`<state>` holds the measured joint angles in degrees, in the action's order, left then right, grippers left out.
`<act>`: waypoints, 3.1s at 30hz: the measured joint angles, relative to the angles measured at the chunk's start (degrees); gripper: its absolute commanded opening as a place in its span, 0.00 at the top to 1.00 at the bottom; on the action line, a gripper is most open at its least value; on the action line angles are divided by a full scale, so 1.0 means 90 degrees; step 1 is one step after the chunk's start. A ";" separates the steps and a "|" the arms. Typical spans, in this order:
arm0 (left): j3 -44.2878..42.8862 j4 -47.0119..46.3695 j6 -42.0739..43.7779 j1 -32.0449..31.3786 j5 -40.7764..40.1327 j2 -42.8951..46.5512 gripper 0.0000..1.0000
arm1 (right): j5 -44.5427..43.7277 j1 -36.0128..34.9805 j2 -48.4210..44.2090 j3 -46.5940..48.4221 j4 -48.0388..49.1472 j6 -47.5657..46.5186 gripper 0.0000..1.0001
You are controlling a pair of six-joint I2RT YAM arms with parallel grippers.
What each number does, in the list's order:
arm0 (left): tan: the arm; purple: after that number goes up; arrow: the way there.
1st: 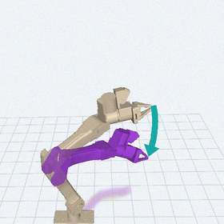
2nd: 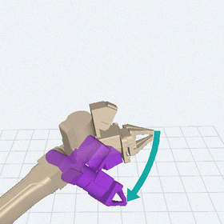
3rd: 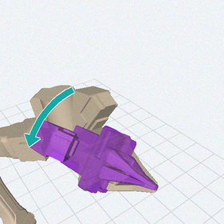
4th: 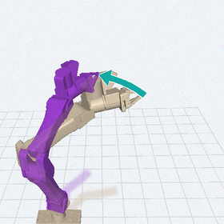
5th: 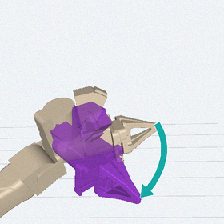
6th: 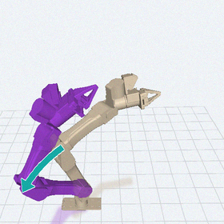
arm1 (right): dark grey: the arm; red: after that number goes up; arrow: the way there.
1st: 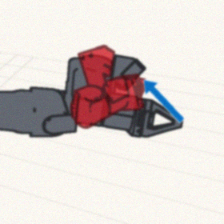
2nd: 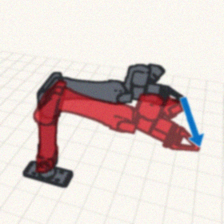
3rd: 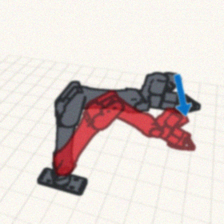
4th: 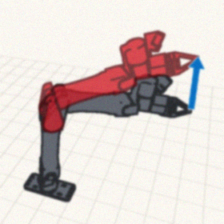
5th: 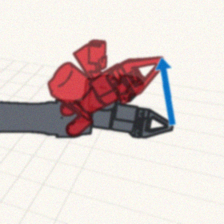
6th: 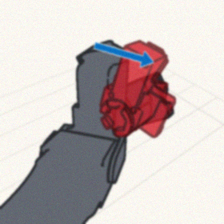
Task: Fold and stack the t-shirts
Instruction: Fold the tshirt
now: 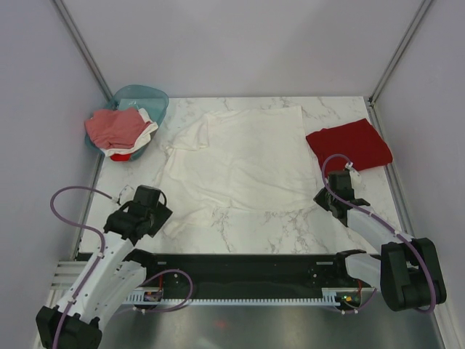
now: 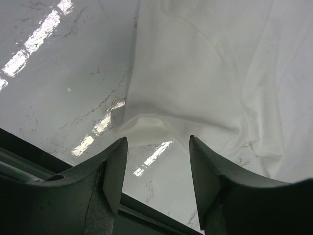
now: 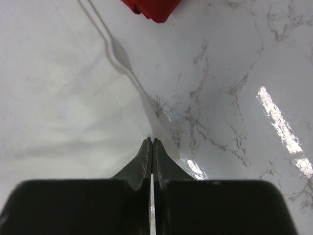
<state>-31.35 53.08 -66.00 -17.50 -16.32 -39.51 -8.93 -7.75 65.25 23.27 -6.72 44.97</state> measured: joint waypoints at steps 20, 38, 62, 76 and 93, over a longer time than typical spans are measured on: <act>-0.0449 -0.0418 -0.0068 0.0000 0.0066 -0.2732 0.44 | 0.0005 -0.0002 0.0000 0.0000 -0.0019 0.0000 1.00; -0.0733 -0.0415 0.0073 0.0000 0.0182 -0.3509 0.98 | 0.0005 0.0000 0.0000 0.0000 -0.0022 0.0000 1.00; -0.2013 -0.0216 0.1022 0.0000 0.0328 -0.2873 0.98 | 0.0029 0.0000 -0.0063 0.0000 -0.0022 -0.0010 1.00; -0.3847 -0.0092 0.1773 0.0000 0.0328 -0.3830 0.98 | -0.0041 0.0000 -0.0199 0.0253 -0.0253 0.0002 1.00; -0.6147 -0.0073 0.2018 0.0022 0.0226 -0.5841 0.98 | -0.0146 0.0000 0.1542 0.1889 -0.0386 0.0437 1.00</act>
<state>-86.67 52.42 -47.83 -17.30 -14.28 -92.07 -10.24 -7.75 79.13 40.27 -10.20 48.90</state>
